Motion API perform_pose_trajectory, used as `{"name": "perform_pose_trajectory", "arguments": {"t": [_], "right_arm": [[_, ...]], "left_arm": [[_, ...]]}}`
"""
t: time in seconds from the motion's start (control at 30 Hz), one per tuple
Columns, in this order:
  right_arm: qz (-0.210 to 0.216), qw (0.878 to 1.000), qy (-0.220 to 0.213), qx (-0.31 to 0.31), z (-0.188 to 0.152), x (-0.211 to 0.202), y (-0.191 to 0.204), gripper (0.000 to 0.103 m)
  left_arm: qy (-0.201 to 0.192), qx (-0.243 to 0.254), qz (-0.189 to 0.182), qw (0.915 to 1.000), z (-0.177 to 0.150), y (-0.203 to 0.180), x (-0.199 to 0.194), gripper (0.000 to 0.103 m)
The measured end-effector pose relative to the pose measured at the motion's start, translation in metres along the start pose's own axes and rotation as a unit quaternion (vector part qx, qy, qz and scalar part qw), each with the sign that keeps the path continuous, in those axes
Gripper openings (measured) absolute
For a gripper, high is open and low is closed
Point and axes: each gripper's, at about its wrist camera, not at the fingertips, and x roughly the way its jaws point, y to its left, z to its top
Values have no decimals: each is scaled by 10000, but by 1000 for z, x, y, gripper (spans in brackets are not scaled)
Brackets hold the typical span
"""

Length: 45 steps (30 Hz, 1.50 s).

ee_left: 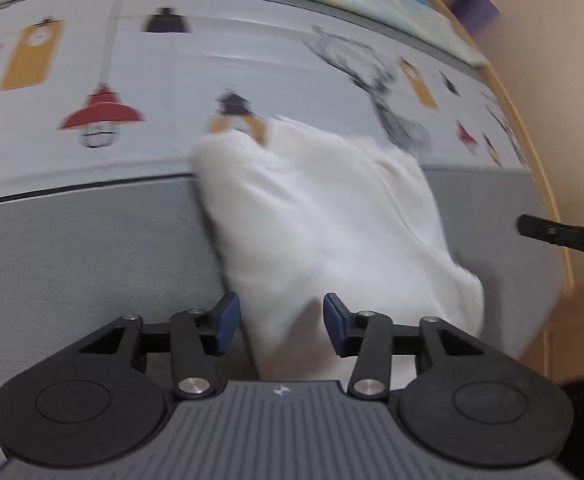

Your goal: Fold small clothes

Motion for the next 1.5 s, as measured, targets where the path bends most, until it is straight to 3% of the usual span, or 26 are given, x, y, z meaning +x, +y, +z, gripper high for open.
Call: {"name": "perform_pose_trajectory", "arguments": {"t": [0.1, 0.17, 0.3, 0.57, 0.63, 0.67, 0.7, 0.73, 0.77, 0.8, 0.83, 0.87, 0.97, 1.03, 1.13, 1.2, 1.27, 1.33, 1.37, 1.43, 1.47, 1.5], "right_arm": [[376, 9992, -4, 118, 19, 26, 0, 66], [440, 9979, 41, 473, 18, 54, -4, 68], [442, 9934, 529, 915, 13, 109, -7, 65], [133, 9986, 498, 77, 25, 136, 13, 64], [139, 9989, 441, 24, 28, 139, 13, 61], [199, 9988, 436, 86, 29, 140, 12, 52], [284, 9984, 452, 158, 30, 142, 11, 36], [361, 9980, 480, 205, 31, 144, 11, 30], [344, 9982, 449, 175, 31, 143, 13, 23], [335, 9986, 381, 145, 33, 141, 14, 16], [356, 9987, 277, 220, 35, 138, 13, 14], [336, 9986, 92, 387, 38, 132, 10, 3], [244, 9951, -350, 896, 44, 117, -3, 4], [-146, 9970, -378, 653, 41, 117, 0, 4], [-676, 9961, -465, 321, 37, 113, 3, 6], [-775, 9937, -793, 171, 39, 99, 4, 8], [-516, 9939, -969, 43, 39, 85, 5, 8], [117, 9970, -745, -152, 36, 80, 8, 8], [504, 9975, -433, -251, 31, 83, 9, 8], [1082, 9924, 478, -344, 17, 101, 8, 21], [904, 9914, 827, -452, 10, 111, 8, 27], [501, 9919, 1026, -554, 4, 119, 6, 27]], "left_arm": [[-46, -382, -4, 9993, 9, 9, 3, 57], [-81, -612, -62, 9981, 14, 11, 6, 61], [-88, -836, -146, 9964, 24, 10, 15, 64], [16, -740, 38, 9973, 38, 9, 42, 70], [46, -718, 63, 9974, 41, 8, 48, 70], [52, -706, 73, 9975, 43, 6, 51, 70], [49, -675, 84, 9977, 44, 5, 54, 69], [25, -612, 105, 9981, 45, 3, 56, 63], [-12, -534, 91, 9985, 46, 1, 57, 38], [-54, -444, 110, 9989, 48, -1, 57, 25], [-173, -405, 191, 9988, 49, -2, 54, 18], [-389, -367, 353, 9979, 51, -2, 50, 10], [-1177, -365, 612, 9905, 56, -4, 30, 8], [-1406, -523, 676, 9864, 56, 1, 20, 14], [-1270, -738, 71, 9891, 53, 5, 16, 17], [-1253, -301, -107, 9916, 47, -9, 12, 17], [-998, 105, -537, 9935, 41, -22, 14, 17], [-454, 466, -669, 9956, 32, -33, 28, 19], [-144, 713, -320, 9968, 25, -39, 40, 18], [291, 816, 373, 9955, 15, -38, 62, 15], [297, 632, 384, 9968, 14, -35, 63, 14], [213, 378, 275, 9987, 17, -33, 59, 14]]}}
